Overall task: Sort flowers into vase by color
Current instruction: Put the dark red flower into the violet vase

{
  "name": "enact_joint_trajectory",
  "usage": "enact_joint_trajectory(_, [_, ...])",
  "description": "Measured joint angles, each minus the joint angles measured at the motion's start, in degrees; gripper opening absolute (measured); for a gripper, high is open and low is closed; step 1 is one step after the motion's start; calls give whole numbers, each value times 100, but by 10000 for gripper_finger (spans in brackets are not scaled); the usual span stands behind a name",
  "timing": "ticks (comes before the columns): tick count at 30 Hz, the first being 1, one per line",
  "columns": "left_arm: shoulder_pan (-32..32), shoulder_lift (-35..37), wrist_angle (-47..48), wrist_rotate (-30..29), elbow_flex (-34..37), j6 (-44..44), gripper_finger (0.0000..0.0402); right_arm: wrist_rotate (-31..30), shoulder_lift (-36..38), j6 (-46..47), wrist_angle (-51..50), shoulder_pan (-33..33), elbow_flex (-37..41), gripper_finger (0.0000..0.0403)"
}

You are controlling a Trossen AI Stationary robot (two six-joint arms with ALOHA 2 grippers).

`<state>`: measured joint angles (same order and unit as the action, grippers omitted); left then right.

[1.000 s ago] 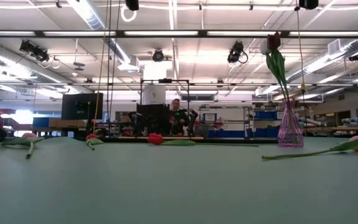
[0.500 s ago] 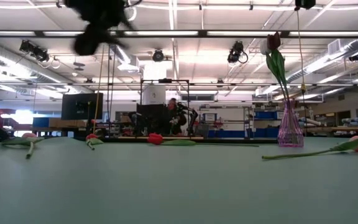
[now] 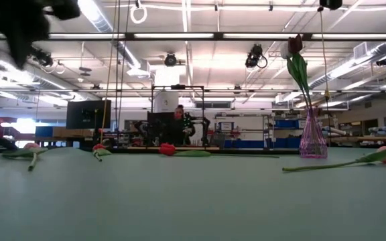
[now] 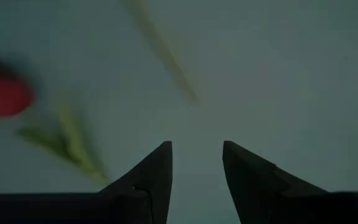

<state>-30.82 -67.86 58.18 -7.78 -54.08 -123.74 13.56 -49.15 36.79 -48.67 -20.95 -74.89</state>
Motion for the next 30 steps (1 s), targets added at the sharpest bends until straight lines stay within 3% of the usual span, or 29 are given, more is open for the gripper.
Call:
enact_joint_trajectory(5, [-345, -781, 260, 843, 5, -387, 146, -46, 83, -342, -197, -53, 0, 197])
enact_joint_trajectory(19, [-1452, -2259, -604, 2174, 11, -604, 146, 558, 192, -442, -430, -254, 1, 197])
enact_joint_trajectory(30, [-1161, -2495, -614, 1888, 22, -567, 146, 549, 284, -345, -458, -254, 2, 197])
